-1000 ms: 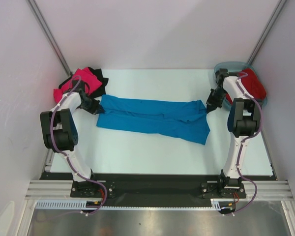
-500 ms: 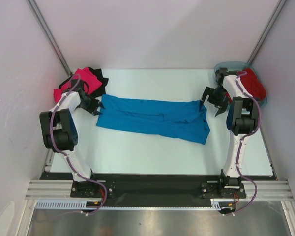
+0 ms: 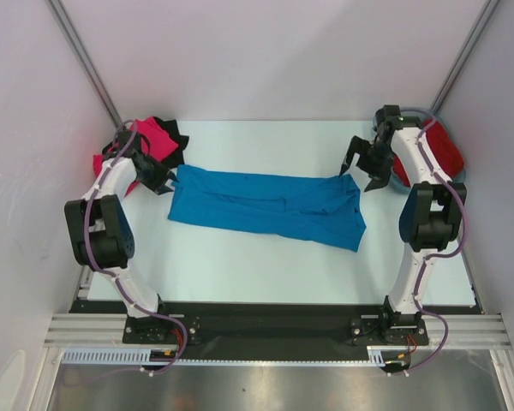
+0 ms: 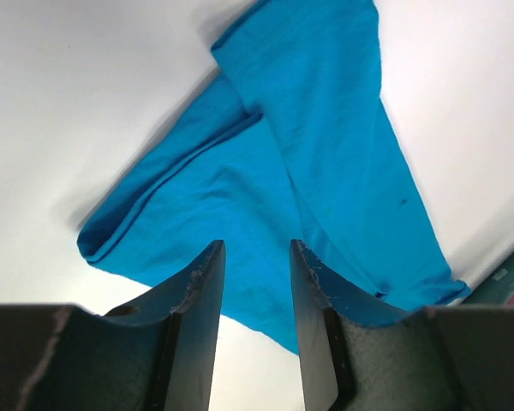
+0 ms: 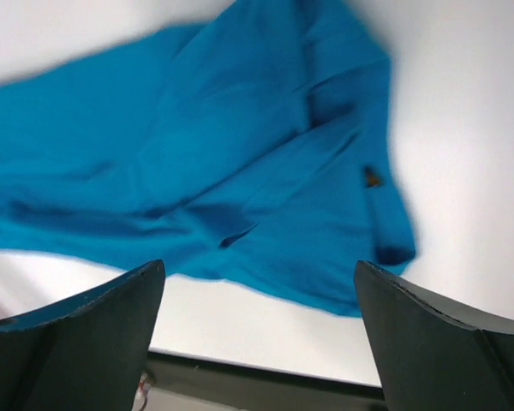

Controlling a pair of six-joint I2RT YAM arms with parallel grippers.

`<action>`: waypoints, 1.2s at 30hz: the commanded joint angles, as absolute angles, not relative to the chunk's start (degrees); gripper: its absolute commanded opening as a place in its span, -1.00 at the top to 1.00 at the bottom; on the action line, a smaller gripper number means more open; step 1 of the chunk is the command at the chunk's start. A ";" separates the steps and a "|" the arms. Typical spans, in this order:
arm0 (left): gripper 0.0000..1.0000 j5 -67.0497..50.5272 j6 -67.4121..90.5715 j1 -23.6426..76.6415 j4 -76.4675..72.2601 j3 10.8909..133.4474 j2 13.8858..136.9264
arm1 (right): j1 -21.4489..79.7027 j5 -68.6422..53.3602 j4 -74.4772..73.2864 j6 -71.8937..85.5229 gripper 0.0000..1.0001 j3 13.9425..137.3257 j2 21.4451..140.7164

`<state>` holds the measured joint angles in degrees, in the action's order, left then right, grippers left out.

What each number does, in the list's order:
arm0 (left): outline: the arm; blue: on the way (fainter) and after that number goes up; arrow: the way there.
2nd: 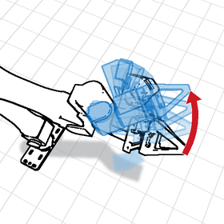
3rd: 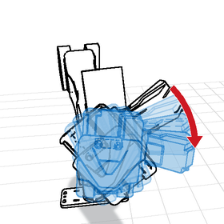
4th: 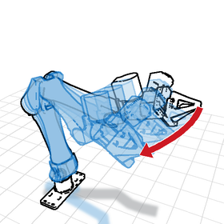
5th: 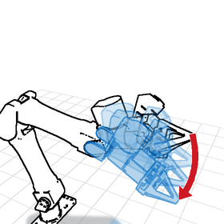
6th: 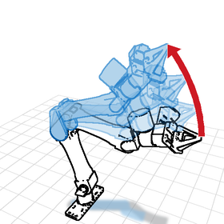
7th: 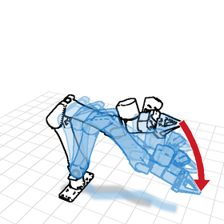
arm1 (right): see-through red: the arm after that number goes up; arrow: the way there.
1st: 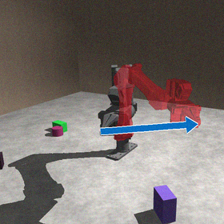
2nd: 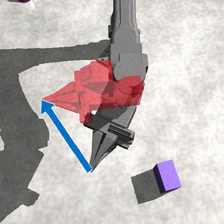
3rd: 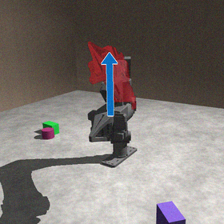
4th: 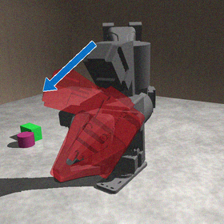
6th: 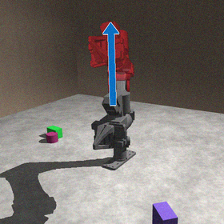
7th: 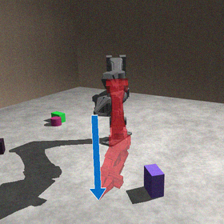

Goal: Fold and stack the t-shirts
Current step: Fold the tshirt

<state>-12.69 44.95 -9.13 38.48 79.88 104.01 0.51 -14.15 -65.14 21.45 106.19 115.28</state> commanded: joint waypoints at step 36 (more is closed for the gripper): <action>0.19 -15.64 37.62 -5.54 40.08 77.61 97.29 | 11.34 -19.35 -60.20 27.16 -0.42 95.80 119.62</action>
<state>-14.81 38.94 -6.02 40.03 75.94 100.07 10.22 -24.47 -58.00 30.15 94.98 118.87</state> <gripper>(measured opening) 0.405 0.715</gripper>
